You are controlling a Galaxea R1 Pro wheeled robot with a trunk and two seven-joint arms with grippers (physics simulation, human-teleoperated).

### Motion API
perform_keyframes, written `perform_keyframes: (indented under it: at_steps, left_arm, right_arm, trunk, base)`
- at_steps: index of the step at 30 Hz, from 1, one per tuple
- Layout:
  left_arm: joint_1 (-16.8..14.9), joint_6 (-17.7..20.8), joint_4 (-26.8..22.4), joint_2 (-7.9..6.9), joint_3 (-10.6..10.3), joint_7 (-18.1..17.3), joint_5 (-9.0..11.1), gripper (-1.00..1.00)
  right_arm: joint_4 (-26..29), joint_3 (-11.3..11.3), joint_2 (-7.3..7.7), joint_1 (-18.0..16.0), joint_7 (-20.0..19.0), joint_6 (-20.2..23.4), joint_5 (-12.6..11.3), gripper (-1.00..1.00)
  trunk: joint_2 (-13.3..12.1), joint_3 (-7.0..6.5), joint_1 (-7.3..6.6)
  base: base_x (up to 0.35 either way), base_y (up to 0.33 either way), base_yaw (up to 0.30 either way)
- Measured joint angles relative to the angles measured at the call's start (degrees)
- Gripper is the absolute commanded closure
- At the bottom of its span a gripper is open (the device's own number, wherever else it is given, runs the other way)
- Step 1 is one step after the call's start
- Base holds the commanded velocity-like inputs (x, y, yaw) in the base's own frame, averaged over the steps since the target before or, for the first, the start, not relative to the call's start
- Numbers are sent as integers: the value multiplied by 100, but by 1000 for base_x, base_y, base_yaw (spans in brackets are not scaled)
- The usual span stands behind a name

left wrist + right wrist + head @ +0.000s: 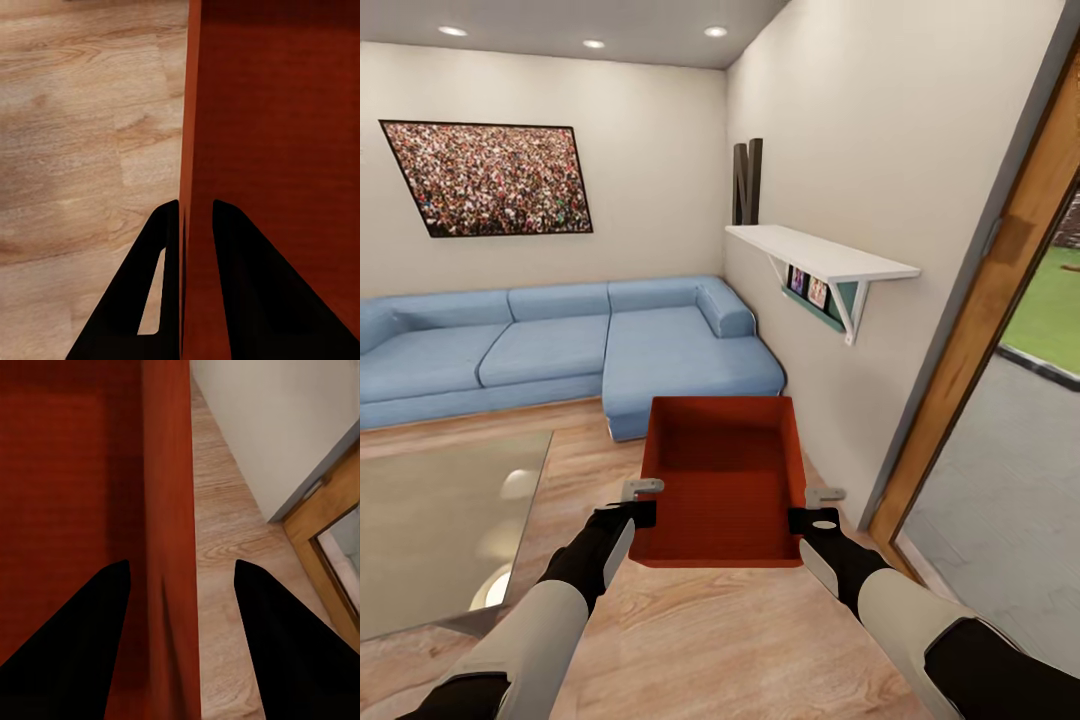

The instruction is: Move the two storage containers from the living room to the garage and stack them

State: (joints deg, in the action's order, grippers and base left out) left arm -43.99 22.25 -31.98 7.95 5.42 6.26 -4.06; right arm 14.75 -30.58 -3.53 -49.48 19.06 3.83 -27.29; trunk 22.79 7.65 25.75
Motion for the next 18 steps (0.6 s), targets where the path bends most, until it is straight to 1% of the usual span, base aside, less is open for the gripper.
perform_keyframes:
  at_steps: [18]
  left_arm:
    - [-1,0,1,0,0,0,0,100]
  right_arm:
    - [0,-1,0,0,1,0,-1,100]
  trunk:
    - [0,-165,0]
  base:
    - [0,0,0]
